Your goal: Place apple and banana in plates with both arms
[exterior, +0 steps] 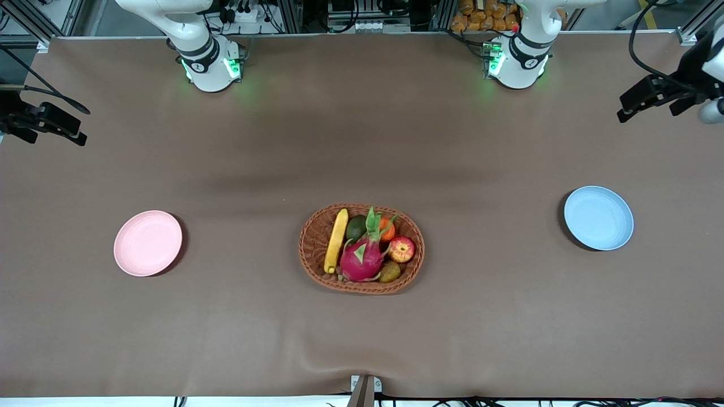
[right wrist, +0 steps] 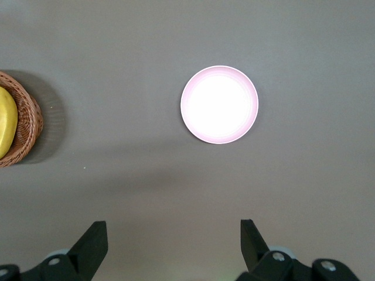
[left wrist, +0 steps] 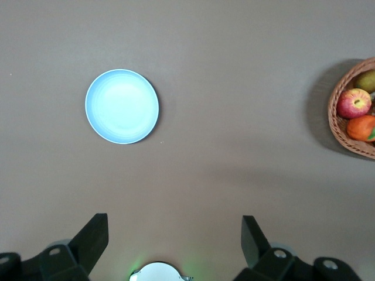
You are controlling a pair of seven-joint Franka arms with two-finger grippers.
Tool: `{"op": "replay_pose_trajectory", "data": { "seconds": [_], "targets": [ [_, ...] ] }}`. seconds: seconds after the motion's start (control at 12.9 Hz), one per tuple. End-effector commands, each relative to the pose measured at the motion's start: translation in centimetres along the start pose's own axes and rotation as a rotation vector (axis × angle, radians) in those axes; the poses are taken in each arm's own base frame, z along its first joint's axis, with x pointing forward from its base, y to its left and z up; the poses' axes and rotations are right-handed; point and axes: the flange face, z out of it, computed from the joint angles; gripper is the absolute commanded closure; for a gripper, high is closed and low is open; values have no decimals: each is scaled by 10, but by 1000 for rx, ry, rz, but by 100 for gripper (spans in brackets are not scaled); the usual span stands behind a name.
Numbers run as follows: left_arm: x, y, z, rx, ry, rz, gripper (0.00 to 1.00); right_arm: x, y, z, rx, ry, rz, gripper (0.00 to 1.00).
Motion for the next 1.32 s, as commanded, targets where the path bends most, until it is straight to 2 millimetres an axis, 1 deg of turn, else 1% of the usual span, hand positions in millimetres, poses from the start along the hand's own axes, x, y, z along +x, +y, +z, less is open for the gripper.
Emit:
{"op": "replay_pose_trajectory", "data": {
  "seconds": [0.0, 0.16, 0.31, 0.39, 0.54, 0.62, 0.78, 0.85, 1.09, 1.24],
  "targets": [
    [-1, -6, -7, -3, -5, 10, 0, -1, 2, 0, -18, 3, 0, 0],
    [1, -8, -5, -2, -6, 5, 0, -1, 2, -1, -18, 6, 2, 0],
    [5, -21, -5, -3, -6, -19, 0, 0, 2, 0, -18, 4, 2, 0],
    [8, -26, -2, -4, -12, -28, 0, 0, 2, 0, -18, 4, 2, 0],
    [20, -25, 15, -13, -43, -18, 0, 0, 1, 1, -18, 3, 0, 0],
    [26, -21, 25, -12, -59, -9, 0, 0, 0, 0, -18, 4, -2, 0],
    [34, -10, 33, -18, -51, 7, 0, 0, 0, 1, -18, 3, 0, 0],
    [41, -5, 42, -19, -49, 14, 0, 0, 0, 1, -18, 3, -2, 0],
    [61, 29, 74, -35, -52, 64, 0, 1, 2, 2, -18, 3, 2, 0],
    [76, 48, 97, -44, -41, 85, 0, 2, 2, 5, -19, -5, 2, 0]
  ]
}}
